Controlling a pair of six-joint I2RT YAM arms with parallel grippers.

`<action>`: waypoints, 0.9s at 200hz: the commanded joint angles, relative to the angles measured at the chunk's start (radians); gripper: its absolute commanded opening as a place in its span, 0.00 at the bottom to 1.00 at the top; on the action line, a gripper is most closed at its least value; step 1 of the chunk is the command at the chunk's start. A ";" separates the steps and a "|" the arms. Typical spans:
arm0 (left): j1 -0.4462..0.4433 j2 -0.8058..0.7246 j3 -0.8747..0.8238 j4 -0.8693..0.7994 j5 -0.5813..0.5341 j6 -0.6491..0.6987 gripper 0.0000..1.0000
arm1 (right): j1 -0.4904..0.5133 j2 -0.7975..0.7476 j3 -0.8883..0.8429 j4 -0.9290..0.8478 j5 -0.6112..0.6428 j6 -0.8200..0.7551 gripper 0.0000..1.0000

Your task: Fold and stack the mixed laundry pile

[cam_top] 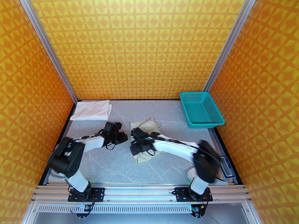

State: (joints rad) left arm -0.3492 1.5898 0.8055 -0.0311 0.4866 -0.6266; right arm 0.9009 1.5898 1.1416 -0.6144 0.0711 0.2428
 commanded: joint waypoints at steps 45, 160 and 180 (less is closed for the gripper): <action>0.053 -0.227 -0.121 -0.144 -0.050 0.067 0.21 | 0.012 0.033 -0.146 0.260 -0.112 -0.496 0.81; 0.084 -0.314 -0.168 -0.199 -0.049 0.046 0.25 | 0.065 0.199 -0.180 0.353 -0.012 -0.621 0.68; 0.089 -0.323 -0.144 -0.231 -0.050 0.051 0.26 | 0.065 0.248 -0.132 0.302 0.006 -0.585 0.44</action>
State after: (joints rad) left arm -0.2749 1.2888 0.6308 -0.2001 0.4507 -0.5861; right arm 0.9604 1.7706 0.9699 -0.2493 0.0551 -0.3752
